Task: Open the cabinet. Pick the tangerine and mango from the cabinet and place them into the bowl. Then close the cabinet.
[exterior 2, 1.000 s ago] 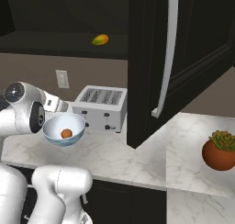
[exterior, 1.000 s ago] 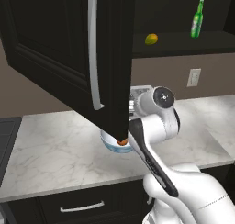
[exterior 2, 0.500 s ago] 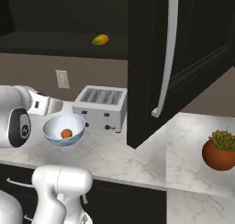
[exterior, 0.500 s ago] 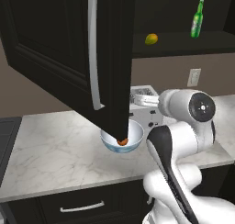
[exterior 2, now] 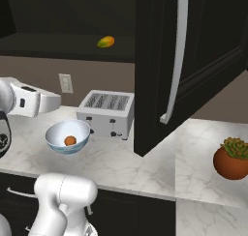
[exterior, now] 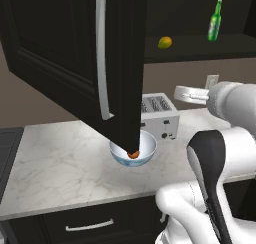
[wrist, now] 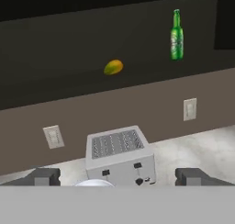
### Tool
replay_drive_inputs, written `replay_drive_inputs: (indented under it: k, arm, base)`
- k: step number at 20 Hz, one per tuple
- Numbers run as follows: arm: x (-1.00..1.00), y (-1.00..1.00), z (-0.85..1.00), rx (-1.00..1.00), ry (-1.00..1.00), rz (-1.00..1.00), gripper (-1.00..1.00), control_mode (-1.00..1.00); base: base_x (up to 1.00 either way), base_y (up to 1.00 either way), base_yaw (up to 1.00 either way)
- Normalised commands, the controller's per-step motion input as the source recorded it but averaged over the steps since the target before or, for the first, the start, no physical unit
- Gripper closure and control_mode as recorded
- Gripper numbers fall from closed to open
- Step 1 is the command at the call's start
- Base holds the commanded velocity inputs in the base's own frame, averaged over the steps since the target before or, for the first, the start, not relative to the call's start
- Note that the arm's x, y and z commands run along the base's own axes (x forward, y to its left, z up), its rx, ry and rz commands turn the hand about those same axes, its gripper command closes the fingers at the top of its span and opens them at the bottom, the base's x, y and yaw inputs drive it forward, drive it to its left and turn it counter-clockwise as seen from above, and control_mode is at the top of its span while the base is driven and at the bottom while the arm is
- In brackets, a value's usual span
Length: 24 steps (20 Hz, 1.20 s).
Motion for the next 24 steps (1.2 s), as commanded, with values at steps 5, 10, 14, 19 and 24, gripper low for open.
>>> replay_drive_inputs:
  k: [5, 10, 14, 19, 24]
  arm:
    - [-0.48, -0.32, 0.73, -0.01, -0.05, -0.07, -1.0, -1.0]
    - [-0.17, -0.23, 0.55, 0.0, -0.01, -0.07, -1.0, -1.0]
    - [0.03, 0.0, 0.04, -0.05, -0.01, 0.01, -1.0, -1.0]
    - [0.28, 0.0, 0.0, -0.04, 0.0, 0.02, -1.0, -1.0]
    - [0.31, 0.0, 0.0, 0.0, 0.0, 0.0, -1.0, -1.0]
  base:
    - [0.0, 0.0, 0.0]
    - [0.0, 0.0, 0.0]
    - [0.0, 0.0, 0.0]
    - [0.0, 0.0, 0.0]
    - [0.0, 0.0, 0.0]
